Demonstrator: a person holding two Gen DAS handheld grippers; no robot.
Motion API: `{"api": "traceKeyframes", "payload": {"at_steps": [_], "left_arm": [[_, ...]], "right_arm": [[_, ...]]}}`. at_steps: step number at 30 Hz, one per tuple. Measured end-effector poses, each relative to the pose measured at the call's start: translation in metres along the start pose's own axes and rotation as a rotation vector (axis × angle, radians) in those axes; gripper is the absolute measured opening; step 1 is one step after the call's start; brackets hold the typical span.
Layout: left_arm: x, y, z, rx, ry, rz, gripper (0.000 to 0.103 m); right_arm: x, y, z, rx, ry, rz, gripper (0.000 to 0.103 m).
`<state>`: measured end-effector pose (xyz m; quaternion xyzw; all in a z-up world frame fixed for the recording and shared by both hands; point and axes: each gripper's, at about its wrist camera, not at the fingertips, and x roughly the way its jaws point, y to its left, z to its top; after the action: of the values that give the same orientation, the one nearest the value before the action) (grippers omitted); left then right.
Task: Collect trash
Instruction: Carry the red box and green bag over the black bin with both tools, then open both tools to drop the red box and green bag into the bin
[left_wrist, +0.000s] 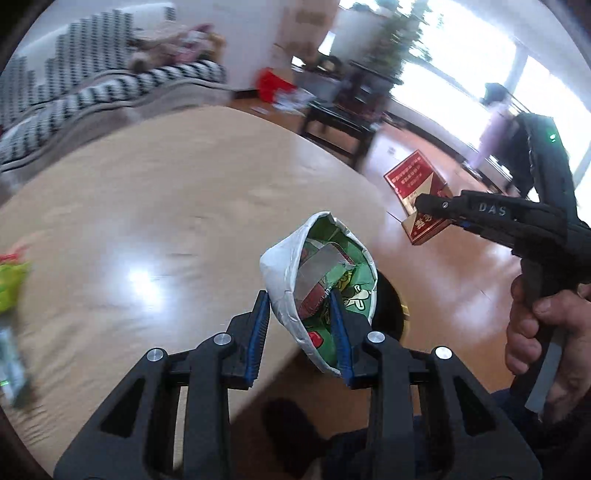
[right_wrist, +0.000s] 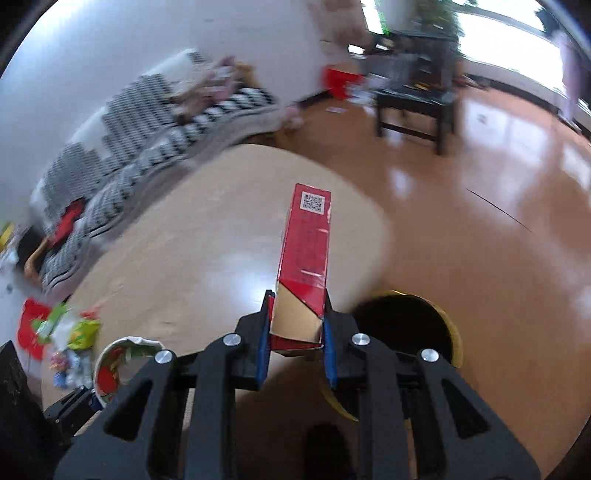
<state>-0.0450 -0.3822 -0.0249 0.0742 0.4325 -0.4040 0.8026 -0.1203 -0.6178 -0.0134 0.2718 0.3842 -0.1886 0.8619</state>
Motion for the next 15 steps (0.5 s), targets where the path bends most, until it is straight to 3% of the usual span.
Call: {"api": "traceKeyframes", "payload": {"at_steps": [4,7,11,15], "left_arm": [[0.045,-0.039,-0.001,0.066,0.066,-0.076,0.032],[0.076,-0.061,-0.005,0.102,0.111,-0.118,0.032],[0.123,-0.075,-0.005,0.115,0.186,-0.119,0.032],[0.157,-0.083,-0.003,0.120,0.222,-0.103,0.032]], "right_arm": [[0.014,-0.069,-0.012,0.093,0.076,-0.075,0.023],[0.032,-0.109,-0.021,0.162,0.156,-0.081,0.023],[0.049,-0.129,-0.029,0.215,0.227,-0.048,0.023],[0.049,-0.124,-0.027,0.188,0.218,-0.051,0.023]]}}
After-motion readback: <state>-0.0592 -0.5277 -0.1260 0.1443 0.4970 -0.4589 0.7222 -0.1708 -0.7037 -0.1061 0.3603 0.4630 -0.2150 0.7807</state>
